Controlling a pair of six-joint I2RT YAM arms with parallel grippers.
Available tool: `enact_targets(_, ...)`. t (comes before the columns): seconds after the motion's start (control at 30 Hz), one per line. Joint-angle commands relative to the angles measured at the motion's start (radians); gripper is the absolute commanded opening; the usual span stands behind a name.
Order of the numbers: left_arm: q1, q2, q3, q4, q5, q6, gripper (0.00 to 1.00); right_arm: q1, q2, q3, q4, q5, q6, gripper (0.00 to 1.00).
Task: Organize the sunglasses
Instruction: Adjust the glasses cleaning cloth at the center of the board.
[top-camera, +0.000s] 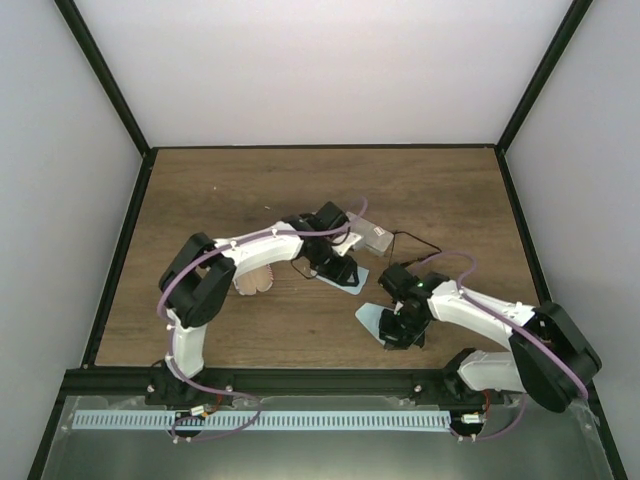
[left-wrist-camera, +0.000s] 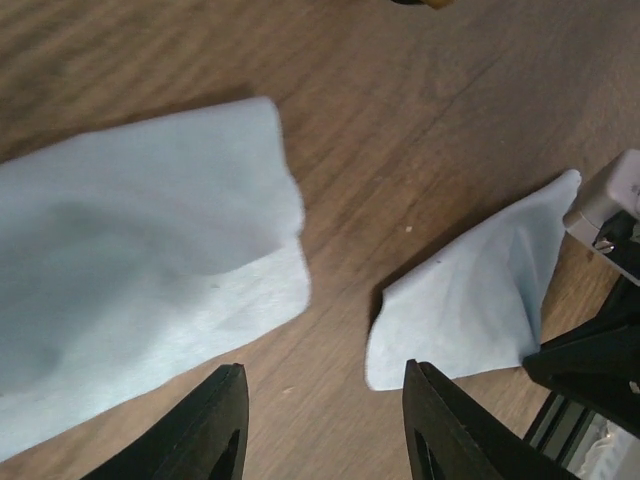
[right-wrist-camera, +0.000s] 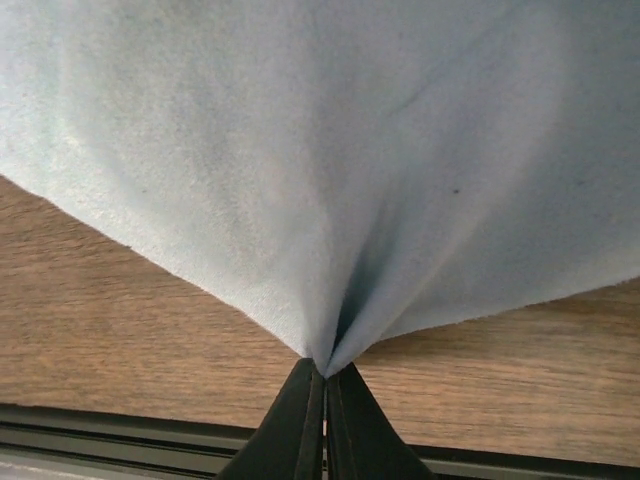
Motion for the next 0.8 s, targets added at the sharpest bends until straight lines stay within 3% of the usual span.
enact_targets(0.0,-0.061,0.029,0.045,-0.016,-0.005,0.047,0.46,0.0,-0.038,-0.005,0.022,-0.021,0.038,0.01)
enact_targets(0.77,-0.13,0.121,0.049,-0.075,-0.054,0.099,0.46,-0.017,0.017,0.03,0.069,-0.034,0.037,0.01)
